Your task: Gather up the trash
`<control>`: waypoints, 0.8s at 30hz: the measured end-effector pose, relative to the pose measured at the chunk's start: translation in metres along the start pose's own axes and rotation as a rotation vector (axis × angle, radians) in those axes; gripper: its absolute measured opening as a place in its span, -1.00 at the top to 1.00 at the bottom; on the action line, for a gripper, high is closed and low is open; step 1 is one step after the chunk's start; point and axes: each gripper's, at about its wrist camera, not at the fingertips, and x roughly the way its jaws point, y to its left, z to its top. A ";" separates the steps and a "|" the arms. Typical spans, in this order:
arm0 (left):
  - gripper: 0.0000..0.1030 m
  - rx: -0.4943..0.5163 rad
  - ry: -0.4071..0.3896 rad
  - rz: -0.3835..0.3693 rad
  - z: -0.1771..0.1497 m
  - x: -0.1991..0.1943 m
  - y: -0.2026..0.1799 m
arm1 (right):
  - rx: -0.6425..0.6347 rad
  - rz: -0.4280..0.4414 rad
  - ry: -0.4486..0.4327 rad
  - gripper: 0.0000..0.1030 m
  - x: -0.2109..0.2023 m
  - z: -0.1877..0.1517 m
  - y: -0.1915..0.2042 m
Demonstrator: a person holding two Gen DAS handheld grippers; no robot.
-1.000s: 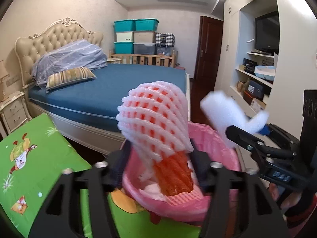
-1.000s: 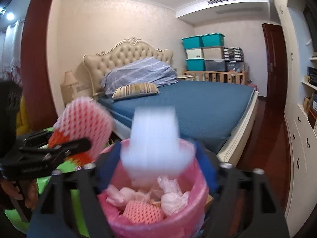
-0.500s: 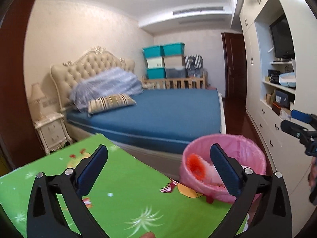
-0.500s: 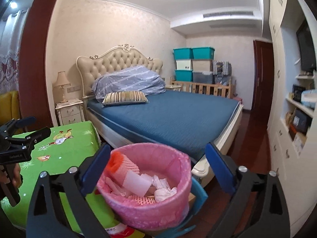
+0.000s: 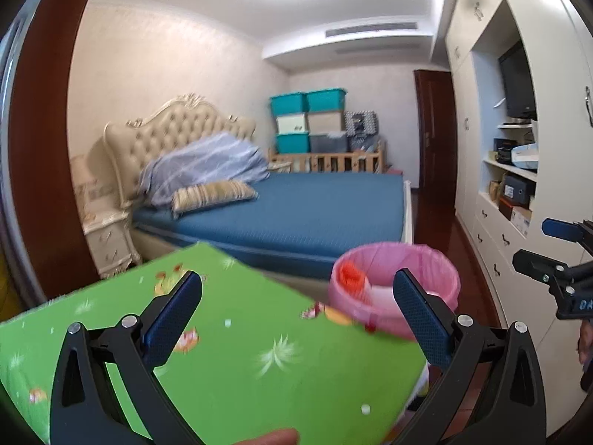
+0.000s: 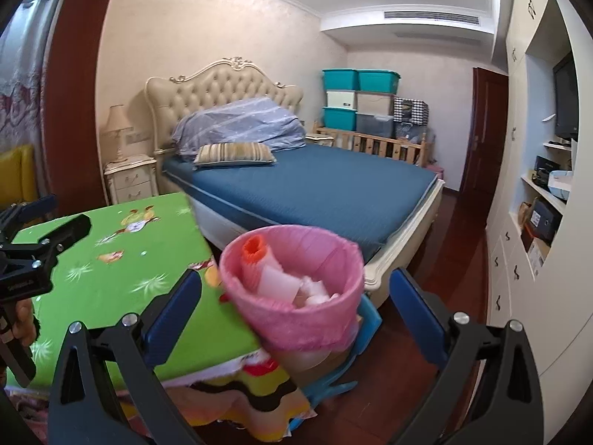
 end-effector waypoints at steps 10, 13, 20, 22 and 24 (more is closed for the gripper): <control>-0.88 0.008 0.024 -0.041 -0.024 -0.010 -0.014 | -0.025 0.031 0.028 -0.91 -0.007 -0.020 0.010; -0.88 0.025 0.029 -0.048 -0.024 -0.010 -0.021 | -0.008 0.034 0.018 -0.91 -0.009 -0.018 0.008; -0.88 0.038 0.039 -0.045 -0.027 -0.006 -0.027 | 0.002 0.039 0.011 -0.91 -0.012 -0.014 0.006; -0.88 0.039 0.045 -0.043 -0.028 -0.005 -0.026 | -0.003 0.037 0.009 -0.91 -0.012 -0.013 0.007; -0.88 0.038 0.051 -0.042 -0.029 -0.004 -0.026 | -0.005 0.038 0.001 -0.91 -0.015 -0.011 0.006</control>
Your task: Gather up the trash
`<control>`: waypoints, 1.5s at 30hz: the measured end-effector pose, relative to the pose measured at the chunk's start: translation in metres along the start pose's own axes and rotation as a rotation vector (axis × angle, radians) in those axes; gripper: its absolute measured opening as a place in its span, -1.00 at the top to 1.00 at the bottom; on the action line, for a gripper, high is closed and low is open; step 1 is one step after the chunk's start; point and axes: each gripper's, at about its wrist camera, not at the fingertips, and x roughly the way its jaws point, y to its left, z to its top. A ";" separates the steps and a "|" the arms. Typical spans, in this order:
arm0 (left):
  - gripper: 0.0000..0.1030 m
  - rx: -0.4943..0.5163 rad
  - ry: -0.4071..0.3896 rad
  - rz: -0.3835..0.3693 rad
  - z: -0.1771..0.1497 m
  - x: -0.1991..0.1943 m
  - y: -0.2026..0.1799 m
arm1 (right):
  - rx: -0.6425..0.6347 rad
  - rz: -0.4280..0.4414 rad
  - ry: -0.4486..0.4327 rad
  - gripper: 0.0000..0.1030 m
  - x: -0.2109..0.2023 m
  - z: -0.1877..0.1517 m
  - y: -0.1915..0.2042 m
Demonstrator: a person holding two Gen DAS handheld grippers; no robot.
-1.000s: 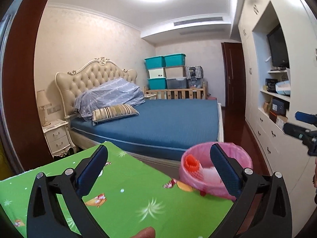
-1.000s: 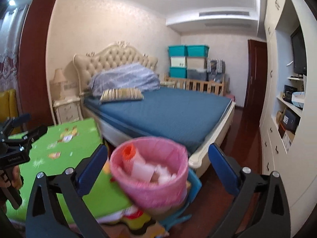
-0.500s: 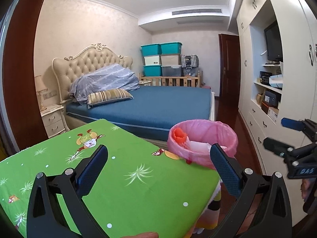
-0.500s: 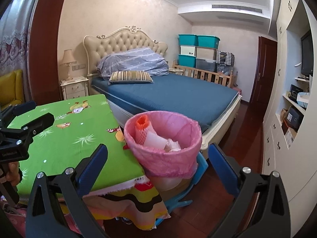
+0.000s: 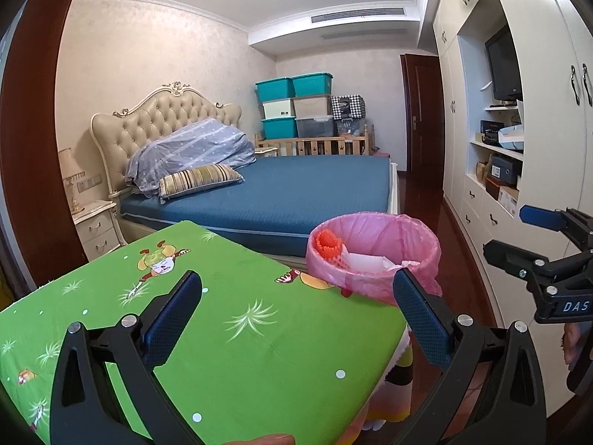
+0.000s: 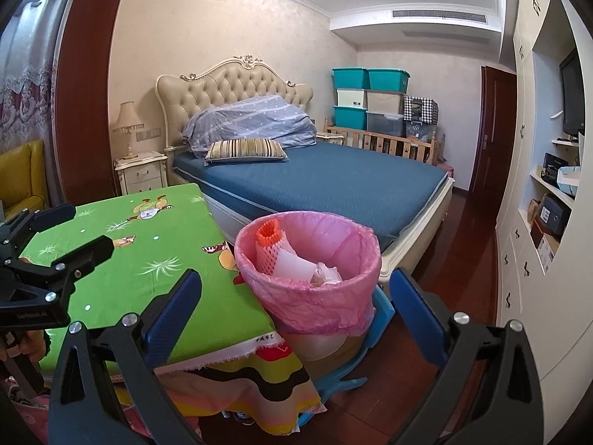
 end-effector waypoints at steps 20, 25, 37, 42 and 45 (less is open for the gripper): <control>-0.88 -0.003 0.009 -0.007 -0.003 0.004 -0.003 | -0.018 -0.017 -0.033 -0.91 -0.008 0.002 0.000; -0.88 -0.002 0.010 -0.007 -0.004 0.005 -0.004 | -0.018 -0.015 -0.031 -0.91 -0.007 0.002 0.000; -0.88 -0.003 0.011 -0.008 -0.005 0.005 -0.005 | -0.016 -0.018 -0.031 -0.91 -0.008 0.003 0.000; -0.88 -0.003 0.012 -0.009 -0.006 0.004 -0.006 | -0.014 -0.018 -0.032 -0.91 -0.008 0.003 0.000; -0.88 -0.003 0.012 -0.010 -0.006 0.004 -0.007 | -0.014 -0.018 -0.031 -0.91 -0.007 0.003 0.000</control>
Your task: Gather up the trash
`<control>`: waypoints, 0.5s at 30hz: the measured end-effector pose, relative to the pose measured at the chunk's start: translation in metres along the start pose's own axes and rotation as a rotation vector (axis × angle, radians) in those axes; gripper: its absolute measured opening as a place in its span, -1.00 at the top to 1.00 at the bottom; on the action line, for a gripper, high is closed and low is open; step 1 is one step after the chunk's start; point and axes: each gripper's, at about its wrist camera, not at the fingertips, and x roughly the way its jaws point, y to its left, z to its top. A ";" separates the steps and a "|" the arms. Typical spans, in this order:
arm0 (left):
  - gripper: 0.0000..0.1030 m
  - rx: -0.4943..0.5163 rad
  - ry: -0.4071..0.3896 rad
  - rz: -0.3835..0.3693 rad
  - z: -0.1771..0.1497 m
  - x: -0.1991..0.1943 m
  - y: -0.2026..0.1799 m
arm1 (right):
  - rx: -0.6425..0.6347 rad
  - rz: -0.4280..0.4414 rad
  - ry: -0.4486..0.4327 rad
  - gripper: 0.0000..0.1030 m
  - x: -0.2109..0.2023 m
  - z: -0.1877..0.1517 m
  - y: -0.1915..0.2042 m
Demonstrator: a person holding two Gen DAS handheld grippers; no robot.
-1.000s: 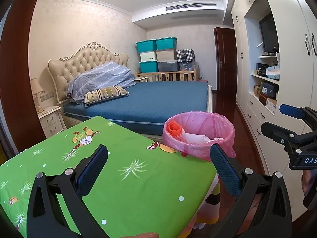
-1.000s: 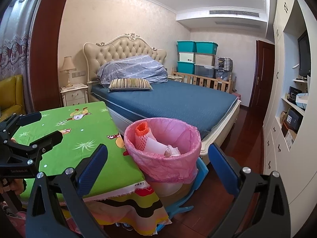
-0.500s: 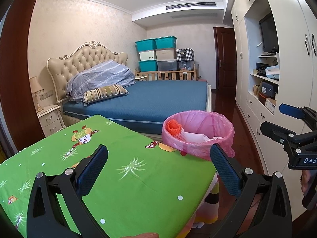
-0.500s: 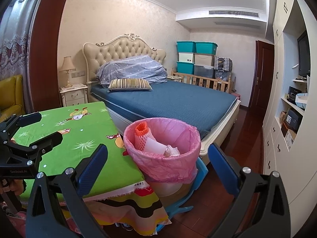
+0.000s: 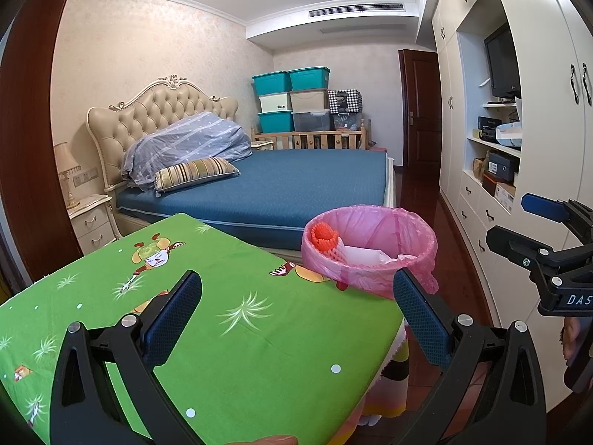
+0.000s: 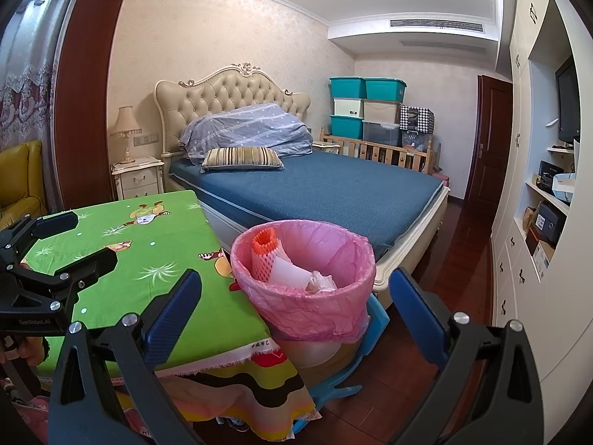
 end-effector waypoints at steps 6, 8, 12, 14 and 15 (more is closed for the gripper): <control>-0.88 0.000 0.001 -0.003 -0.002 -0.001 -0.002 | -0.002 0.004 0.000 -0.91 0.001 0.000 0.002; -0.88 0.002 0.001 -0.003 -0.002 0.000 -0.002 | -0.001 0.004 -0.001 -0.91 0.000 0.000 0.002; -0.88 0.005 0.000 -0.007 -0.006 -0.002 -0.005 | 0.004 0.000 0.001 -0.91 0.001 0.000 0.003; -0.88 0.005 0.001 -0.007 -0.005 -0.002 -0.004 | 0.008 0.000 0.001 -0.91 0.002 0.000 0.003; -0.88 0.005 0.001 -0.007 -0.005 -0.003 -0.005 | 0.007 0.001 0.001 -0.91 0.002 0.000 0.003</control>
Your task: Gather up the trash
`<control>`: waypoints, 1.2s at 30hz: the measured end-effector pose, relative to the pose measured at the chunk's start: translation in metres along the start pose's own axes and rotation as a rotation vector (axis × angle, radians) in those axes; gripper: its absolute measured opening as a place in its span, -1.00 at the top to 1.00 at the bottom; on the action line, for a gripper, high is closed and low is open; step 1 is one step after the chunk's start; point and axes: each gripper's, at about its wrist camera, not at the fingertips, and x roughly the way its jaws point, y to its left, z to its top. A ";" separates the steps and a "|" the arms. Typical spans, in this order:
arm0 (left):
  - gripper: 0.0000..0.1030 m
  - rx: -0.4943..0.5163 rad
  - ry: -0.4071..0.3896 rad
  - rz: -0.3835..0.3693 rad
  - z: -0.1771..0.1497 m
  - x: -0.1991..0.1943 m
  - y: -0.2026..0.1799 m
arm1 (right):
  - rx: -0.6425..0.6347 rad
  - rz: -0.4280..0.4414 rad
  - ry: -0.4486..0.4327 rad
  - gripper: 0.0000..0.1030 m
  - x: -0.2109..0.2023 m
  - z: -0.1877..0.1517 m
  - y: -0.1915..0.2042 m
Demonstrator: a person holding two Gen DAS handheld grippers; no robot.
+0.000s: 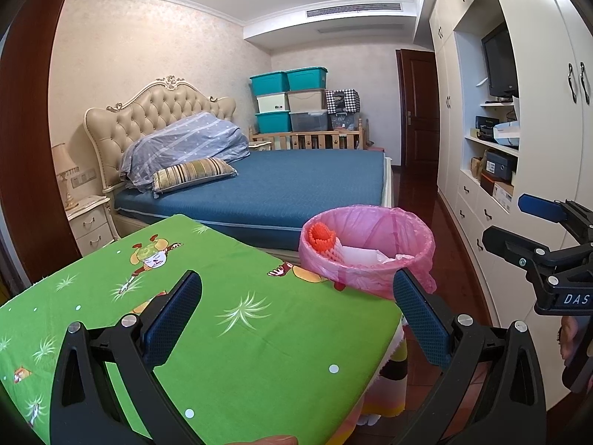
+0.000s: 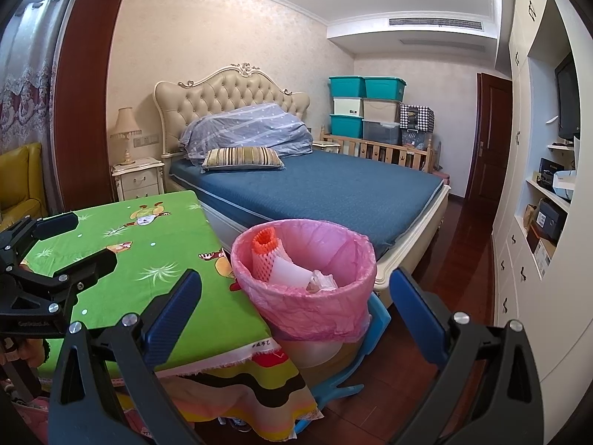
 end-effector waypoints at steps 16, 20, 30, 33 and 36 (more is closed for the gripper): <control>-0.88 -0.001 0.002 -0.006 0.000 -0.002 -0.003 | -0.003 0.002 -0.003 -0.91 0.001 -0.001 0.001; -0.88 -0.002 0.002 -0.007 0.000 -0.002 -0.001 | -0.001 0.003 -0.002 -0.91 0.003 -0.002 0.000; -0.88 0.000 0.004 -0.008 -0.001 -0.002 -0.003 | 0.000 0.005 -0.001 -0.91 0.004 -0.003 0.001; -0.88 -0.002 0.004 -0.008 -0.002 -0.003 -0.004 | 0.000 0.007 0.001 -0.91 0.006 -0.005 0.002; -0.88 -0.002 0.003 -0.009 -0.001 -0.003 -0.002 | 0.000 0.009 0.000 -0.91 0.006 -0.007 0.002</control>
